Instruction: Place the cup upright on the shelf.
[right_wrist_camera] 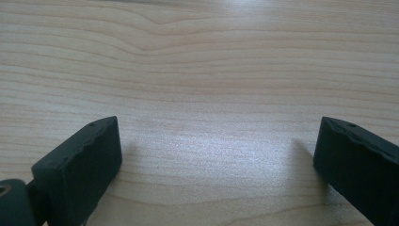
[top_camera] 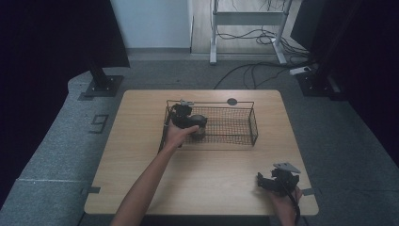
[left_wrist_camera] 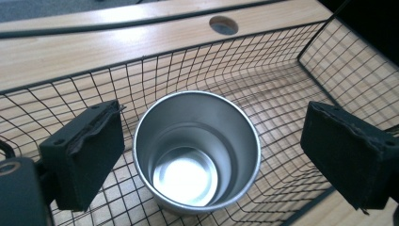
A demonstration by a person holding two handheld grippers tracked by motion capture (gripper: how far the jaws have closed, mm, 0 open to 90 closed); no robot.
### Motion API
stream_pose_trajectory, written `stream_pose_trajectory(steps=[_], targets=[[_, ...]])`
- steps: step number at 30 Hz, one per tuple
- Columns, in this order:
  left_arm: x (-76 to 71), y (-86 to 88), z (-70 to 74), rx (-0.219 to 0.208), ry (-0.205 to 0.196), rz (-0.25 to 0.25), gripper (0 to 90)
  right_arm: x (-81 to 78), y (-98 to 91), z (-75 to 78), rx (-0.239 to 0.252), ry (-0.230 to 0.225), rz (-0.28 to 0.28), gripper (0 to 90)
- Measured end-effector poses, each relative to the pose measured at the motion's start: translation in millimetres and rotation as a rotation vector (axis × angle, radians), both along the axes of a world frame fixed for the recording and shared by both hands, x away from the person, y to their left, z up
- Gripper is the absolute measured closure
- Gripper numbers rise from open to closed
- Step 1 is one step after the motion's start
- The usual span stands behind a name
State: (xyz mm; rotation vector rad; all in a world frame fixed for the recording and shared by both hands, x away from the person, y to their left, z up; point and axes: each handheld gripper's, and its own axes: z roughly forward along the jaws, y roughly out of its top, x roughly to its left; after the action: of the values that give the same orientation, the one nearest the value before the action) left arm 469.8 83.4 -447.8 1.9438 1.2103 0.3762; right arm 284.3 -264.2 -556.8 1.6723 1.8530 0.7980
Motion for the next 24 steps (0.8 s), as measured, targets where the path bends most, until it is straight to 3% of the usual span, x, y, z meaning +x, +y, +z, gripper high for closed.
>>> stream_pose_trajectory(steps=[4, 12, 24], targets=[[-11.0, 4.8, 7.7, -0.015, -0.037, -0.017, 7.3, 0.0, 0.0, -0.1, 0.0, -0.001, 0.0, 1.5], [-34.7, 18.0, 9.2, -0.049, -0.056, -0.055, 7.5, 0.0, 0.1, 0.0, 0.0, 0.0, -0.001, 1.5], [-77.4, 41.5, 5.7, -0.109, -0.048, -0.104, 7.7, 0.1, 0.1, 0.1, 0.0, 0.0, -0.001, 1.5]])
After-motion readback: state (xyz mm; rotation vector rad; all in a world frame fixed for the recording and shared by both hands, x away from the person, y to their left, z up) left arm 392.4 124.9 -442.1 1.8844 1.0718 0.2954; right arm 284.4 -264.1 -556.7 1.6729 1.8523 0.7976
